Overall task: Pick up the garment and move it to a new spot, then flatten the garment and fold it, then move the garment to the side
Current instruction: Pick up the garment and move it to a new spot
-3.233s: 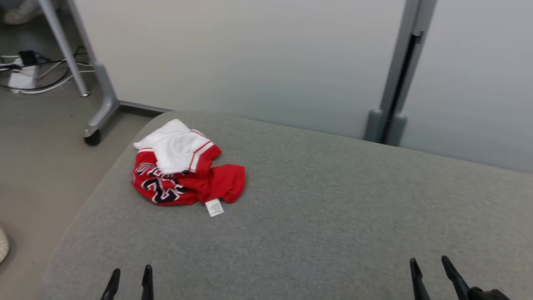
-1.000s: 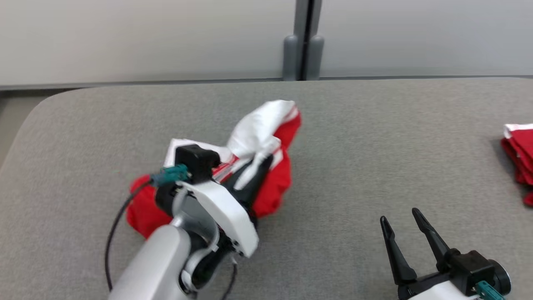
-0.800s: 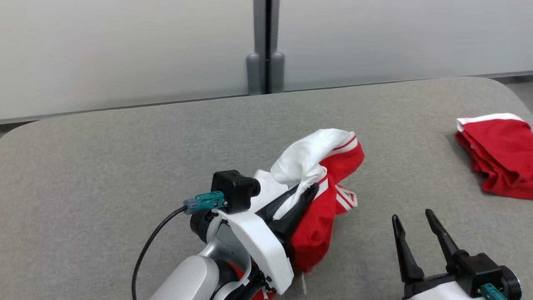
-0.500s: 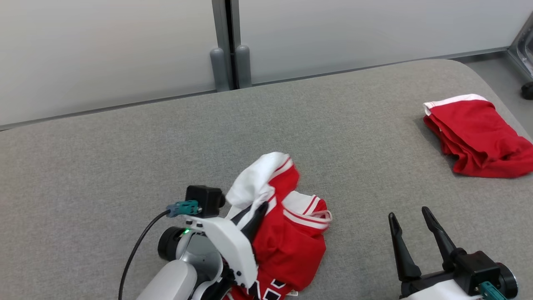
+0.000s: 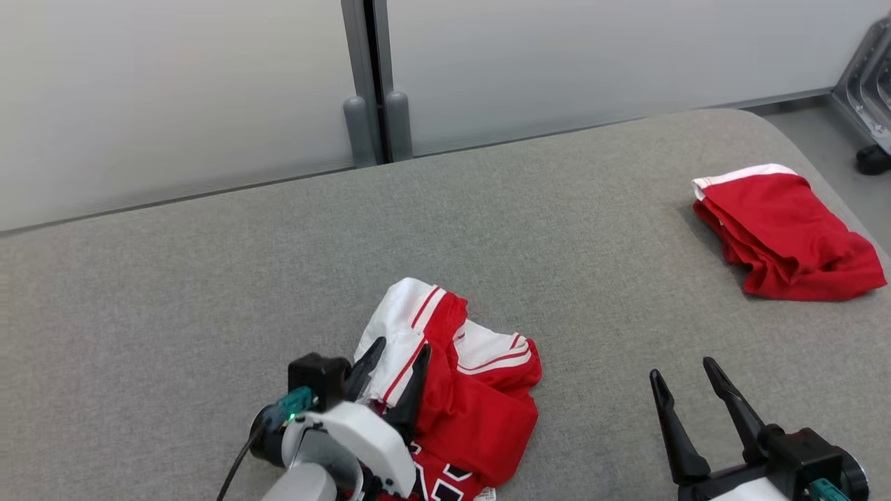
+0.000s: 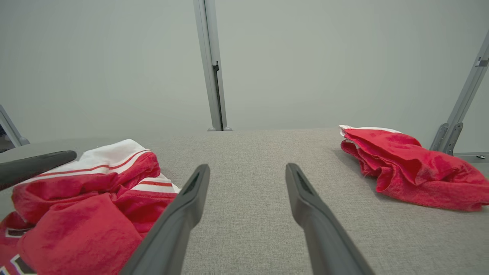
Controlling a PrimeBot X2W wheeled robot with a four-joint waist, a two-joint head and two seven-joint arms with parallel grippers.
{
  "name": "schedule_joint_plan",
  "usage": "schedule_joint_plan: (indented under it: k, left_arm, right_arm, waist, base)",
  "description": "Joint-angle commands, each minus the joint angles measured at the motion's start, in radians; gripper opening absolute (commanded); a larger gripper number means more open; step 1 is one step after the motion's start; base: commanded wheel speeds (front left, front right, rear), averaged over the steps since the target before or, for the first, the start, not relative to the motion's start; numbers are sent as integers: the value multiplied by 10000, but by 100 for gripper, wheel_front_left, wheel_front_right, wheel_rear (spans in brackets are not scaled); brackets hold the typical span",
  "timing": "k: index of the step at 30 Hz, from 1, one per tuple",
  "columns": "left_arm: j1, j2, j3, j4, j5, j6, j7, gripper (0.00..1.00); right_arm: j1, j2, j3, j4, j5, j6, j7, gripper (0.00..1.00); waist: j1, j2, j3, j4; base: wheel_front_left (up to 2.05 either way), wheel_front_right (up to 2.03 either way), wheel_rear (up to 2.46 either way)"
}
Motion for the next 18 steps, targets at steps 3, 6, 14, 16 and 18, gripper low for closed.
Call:
schedule_joint_plan:
  k: [3, 6, 14, 16, 18]
  left_arm:
    - [857, 428, 204, -792, 341, 490, -748, 100]
    - [1909, 938, 525, -1804, 762, 936, -1075, 100]
    - [4687, 1350, 2892, -4218, 1930, 1547, -1145, 100]
    - [5225, 1206, 3529, -4481, 2225, 1430, -1148, 100]
    - [5634, 1003, 4089, -4668, 2462, 1214, -1147, 100]
  right_arm:
    - [278, -50, -309, -175, -105, -2, -47, 100]
    - [502, -68, -463, -304, -211, -2, -47, 100]
    - [1091, -81, -884, -298, -351, -2, -47, 100]
    - [1230, -78, -1014, -182, -307, -2, -47, 100]
    - [1369, -57, -1096, -34, -248, -2, -47, 100]
  waist:
    - [0, 0, -522, 405]
    - [0, 0, -778, 693]
    - [0, 0, -1148, 1406]
    - [0, 0, -1207, 1541]
    - [0, 0, -1271, 1658]
  base:
    - [0, 0, 0]
    - [0, 0, 0]
    - [0, 0, 0]
    - [0, 0, 0]
    - [0, 0, 0]
